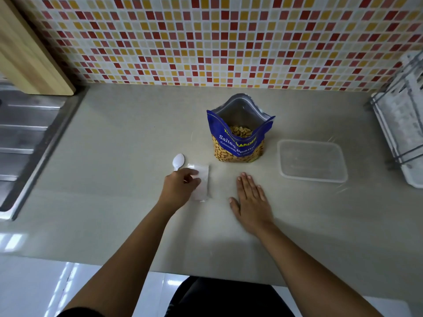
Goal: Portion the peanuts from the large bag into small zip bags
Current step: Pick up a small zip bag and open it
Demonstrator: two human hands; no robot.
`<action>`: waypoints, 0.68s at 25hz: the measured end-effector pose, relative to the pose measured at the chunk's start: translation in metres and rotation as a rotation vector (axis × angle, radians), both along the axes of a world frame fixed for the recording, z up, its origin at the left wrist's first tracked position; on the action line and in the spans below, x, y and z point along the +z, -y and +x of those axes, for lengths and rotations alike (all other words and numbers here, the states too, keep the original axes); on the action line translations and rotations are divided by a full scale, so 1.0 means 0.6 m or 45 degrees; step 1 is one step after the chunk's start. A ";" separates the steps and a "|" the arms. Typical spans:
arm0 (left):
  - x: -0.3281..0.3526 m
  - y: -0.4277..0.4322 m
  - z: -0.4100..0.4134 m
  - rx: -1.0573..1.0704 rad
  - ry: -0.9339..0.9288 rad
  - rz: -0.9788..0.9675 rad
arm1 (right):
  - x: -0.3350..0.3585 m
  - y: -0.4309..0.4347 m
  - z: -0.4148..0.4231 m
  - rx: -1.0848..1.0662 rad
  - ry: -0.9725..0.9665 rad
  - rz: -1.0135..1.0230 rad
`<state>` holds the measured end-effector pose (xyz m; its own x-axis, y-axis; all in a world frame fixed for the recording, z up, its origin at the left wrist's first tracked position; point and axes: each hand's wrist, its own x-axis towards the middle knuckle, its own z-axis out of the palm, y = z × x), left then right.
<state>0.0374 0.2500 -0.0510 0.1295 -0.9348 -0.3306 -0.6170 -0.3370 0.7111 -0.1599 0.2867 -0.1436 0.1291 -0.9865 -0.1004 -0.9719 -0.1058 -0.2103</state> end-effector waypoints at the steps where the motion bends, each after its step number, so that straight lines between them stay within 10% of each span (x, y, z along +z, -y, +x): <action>1: 0.007 -0.003 0.001 0.034 -0.138 0.028 | 0.004 0.001 0.000 0.016 0.044 0.016; 5: 0.024 -0.014 -0.003 0.263 -0.622 0.235 | 0.038 0.025 0.006 -0.169 0.514 0.146; 13: 0.022 -0.031 -0.049 0.388 -0.776 0.177 | 0.124 0.026 0.039 -0.650 1.644 0.463; 17: 0.017 -0.033 -0.048 0.417 -0.906 0.121 | 0.132 0.025 0.028 -0.679 1.720 0.470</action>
